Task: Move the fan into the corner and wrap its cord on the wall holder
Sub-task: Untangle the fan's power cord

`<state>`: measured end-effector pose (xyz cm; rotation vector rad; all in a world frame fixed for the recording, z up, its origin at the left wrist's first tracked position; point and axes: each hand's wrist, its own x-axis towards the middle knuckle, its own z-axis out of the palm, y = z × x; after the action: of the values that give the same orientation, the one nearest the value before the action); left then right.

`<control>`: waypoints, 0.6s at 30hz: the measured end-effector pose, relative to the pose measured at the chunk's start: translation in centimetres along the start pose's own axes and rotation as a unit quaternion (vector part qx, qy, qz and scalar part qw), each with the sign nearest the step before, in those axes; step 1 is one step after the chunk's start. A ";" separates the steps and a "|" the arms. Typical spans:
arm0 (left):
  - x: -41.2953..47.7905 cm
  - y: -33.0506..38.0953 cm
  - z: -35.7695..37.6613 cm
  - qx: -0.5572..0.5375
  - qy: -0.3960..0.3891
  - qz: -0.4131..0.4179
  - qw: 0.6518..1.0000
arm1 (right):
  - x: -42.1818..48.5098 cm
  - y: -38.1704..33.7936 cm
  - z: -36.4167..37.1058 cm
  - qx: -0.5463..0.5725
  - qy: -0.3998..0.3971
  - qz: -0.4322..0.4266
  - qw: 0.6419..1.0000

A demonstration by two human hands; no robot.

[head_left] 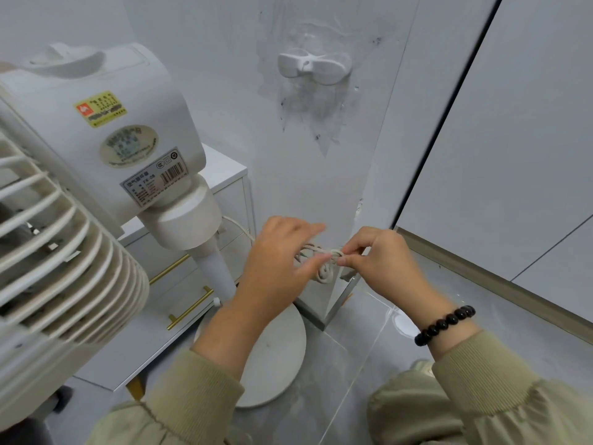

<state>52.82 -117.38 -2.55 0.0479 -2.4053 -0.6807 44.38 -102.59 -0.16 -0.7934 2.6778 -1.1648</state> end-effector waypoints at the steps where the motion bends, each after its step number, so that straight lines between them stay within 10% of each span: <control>1: -0.1 -0.2 0.5 0.007 -0.013 0.040 0.999 | 0.0 -0.1 0.1 0.002 -0.004 -0.002 1.000; 8: -0.3 0.0 0.8 0.039 0.094 0.057 0.993 | 0.0 -0.7 0.9 0.094 0.001 0.012 0.995; 12: -0.2 1.2 0.0 -0.073 0.155 -0.122 0.977 | 0.3 -0.4 1.3 0.199 -0.064 0.069 0.975; 18: 0.9 1.6 -1.1 -0.369 0.180 -0.373 0.832 | 0.3 0.4 1.7 0.185 -0.089 0.105 0.973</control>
<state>52.97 -116.66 -0.49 0.7449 -1.5659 -1.7376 44.47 -103.62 -1.63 -0.5113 2.2387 -1.4018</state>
